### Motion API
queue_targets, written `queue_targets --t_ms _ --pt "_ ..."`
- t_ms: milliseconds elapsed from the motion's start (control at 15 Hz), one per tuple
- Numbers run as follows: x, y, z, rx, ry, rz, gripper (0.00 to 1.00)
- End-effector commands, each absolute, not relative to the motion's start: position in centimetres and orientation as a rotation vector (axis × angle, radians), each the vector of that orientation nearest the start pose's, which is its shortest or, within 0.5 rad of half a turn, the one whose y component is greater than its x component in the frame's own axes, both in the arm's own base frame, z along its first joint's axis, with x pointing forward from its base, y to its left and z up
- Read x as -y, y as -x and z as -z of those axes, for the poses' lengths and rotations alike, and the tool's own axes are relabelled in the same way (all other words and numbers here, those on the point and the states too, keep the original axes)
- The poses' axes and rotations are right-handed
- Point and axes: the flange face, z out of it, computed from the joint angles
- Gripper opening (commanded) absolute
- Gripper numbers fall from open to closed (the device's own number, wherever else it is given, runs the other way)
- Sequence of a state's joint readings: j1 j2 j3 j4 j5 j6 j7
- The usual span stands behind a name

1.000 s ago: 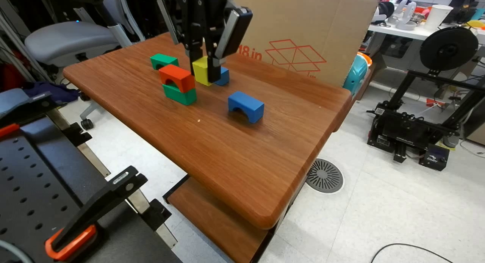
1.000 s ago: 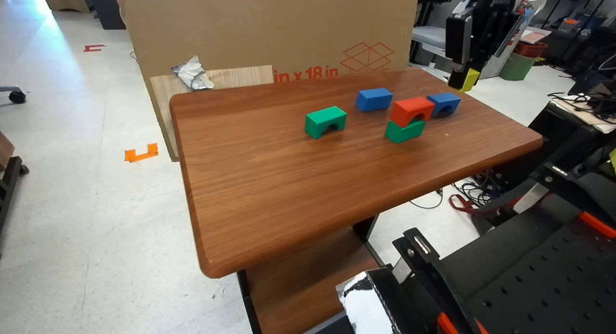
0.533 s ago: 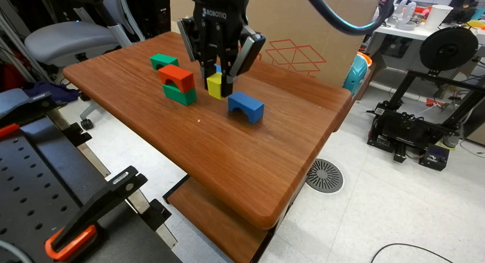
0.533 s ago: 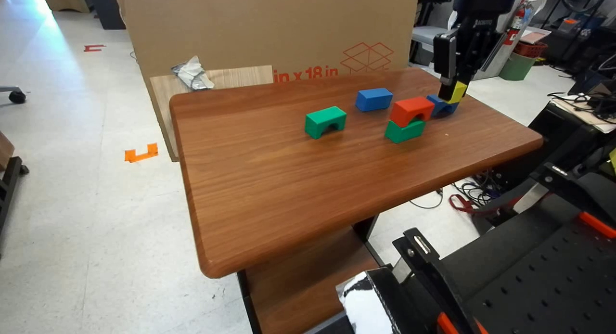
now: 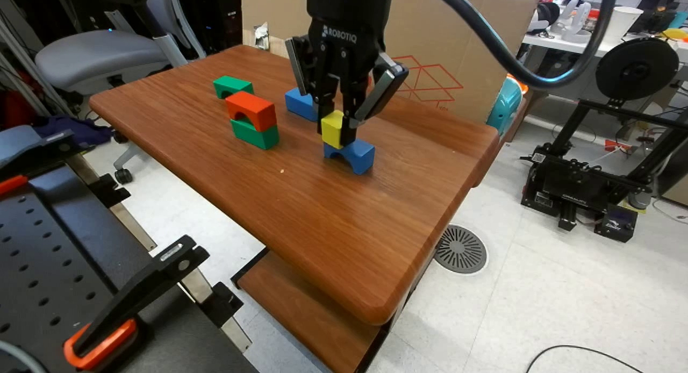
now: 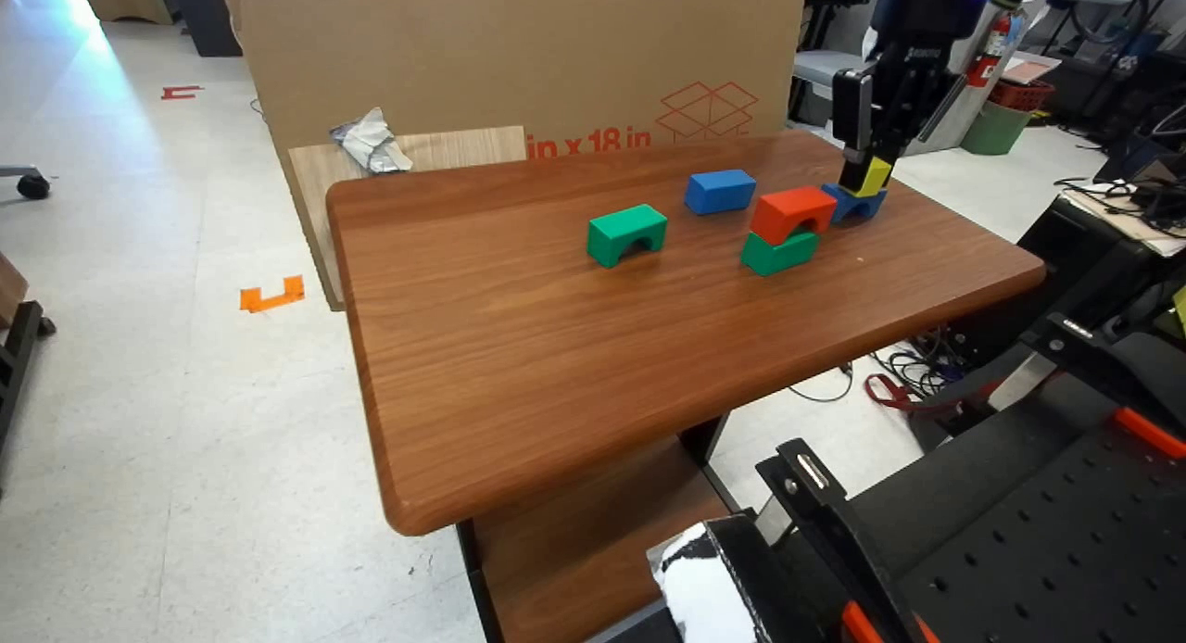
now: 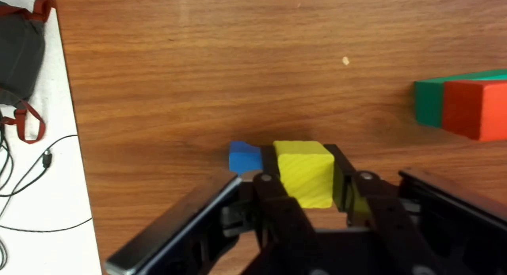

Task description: Move the yellow block to the top of the blue block on the right.

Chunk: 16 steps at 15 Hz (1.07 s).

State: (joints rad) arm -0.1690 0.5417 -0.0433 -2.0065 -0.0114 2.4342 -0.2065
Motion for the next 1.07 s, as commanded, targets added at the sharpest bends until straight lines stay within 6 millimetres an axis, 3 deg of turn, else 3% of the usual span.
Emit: queue_targets --t_ms 0,333,400,533,800,1000 --pt "13.4 -59.0 -16.7 0.009 3.125 -0.18 0.08" --pt "13.7 -59.7 -16.7 0.01 3.132 -0.178 0.08" --pt "13.7 -59.7 -16.7 0.01 3.133 -0.183 0.58" --pt "13.6 -59.7 -16.7 0.012 3.135 -0.185 0.65" --pt "13.1 -58.6 -18.5 0.008 3.149 -0.152 0.95" --pt "12.1 -56.8 -21.2 0.033 3.162 -0.079 1.0"
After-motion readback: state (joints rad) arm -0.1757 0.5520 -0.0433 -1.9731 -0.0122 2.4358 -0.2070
